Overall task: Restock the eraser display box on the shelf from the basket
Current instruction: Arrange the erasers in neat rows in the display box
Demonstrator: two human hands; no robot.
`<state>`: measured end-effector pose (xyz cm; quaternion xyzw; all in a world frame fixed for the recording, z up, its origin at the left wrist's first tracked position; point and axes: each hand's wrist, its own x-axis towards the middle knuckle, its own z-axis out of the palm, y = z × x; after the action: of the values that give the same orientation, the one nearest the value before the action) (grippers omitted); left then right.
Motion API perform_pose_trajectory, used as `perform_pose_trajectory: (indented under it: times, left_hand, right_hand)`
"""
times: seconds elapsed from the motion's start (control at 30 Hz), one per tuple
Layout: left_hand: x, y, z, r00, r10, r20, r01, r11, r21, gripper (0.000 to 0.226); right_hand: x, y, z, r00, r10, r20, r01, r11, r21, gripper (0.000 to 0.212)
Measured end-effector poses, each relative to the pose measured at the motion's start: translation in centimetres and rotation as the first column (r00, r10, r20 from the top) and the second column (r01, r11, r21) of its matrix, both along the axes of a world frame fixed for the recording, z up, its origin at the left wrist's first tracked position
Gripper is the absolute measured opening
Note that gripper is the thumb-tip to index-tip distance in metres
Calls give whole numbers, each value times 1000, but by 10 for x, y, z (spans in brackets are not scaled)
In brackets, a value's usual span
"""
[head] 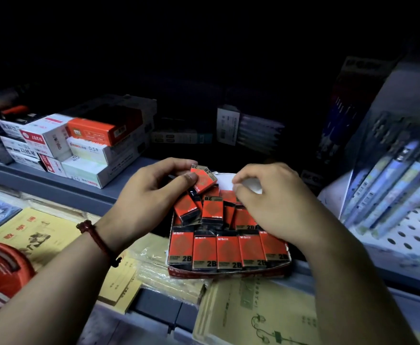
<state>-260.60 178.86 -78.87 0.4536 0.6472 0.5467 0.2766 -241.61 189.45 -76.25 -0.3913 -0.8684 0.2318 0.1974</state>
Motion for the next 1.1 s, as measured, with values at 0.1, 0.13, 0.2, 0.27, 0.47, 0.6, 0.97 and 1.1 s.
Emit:
perform_pose_trajectory:
  times: [0.1, 0.13, 0.2, 0.27, 0.47, 0.6, 0.97, 1.1]
  left_hand:
    - [-1, -1, -1, 1000, -3, -1, 3, 1000, -10, 22]
    - [-1, -1, -1, 1000, -4, -6, 4, 1000, -13, 22]
    - [-2, -2, -1, 1000, -6, -22, 5, 1000, -14, 23]
    - [-3, -1, -2, 1000, -10, -30, 10, 1000, -14, 23]
    - [-5, 0, -3, 999, -23, -32, 23, 1000, 3, 21]
    - [-5, 0, -2, 999, -25, -34, 25, 1000, 3, 22]
    - [-4, 0, -3, 999, -21, -43, 22, 1000, 12, 23]
    - [-2, 0, -2, 993, -60, -97, 68, 995, 73, 30]
  right_hand:
    - [-4, -3, 1, 996, -10, 94, 14, 999, -38, 14]
    - [-5, -2, 2, 994, -15, 104, 21, 999, -49, 15]
    - [-5, -1, 2, 996, -29, 80, 35, 997, -69, 20]
    - [-5, 0, 4, 997, -40, 65, 46, 995, -93, 23]
    - [-2, 0, 8, 998, -38, 41, 41, 995, -90, 24]
    - [-1, 2, 5, 998, -52, 28, 53, 998, -30, 20]
    - [-9, -1, 2, 997, -68, -35, 70, 994, 80, 13]
    - [-10, -2, 2, 997, -57, 47, 54, 997, 58, 28]
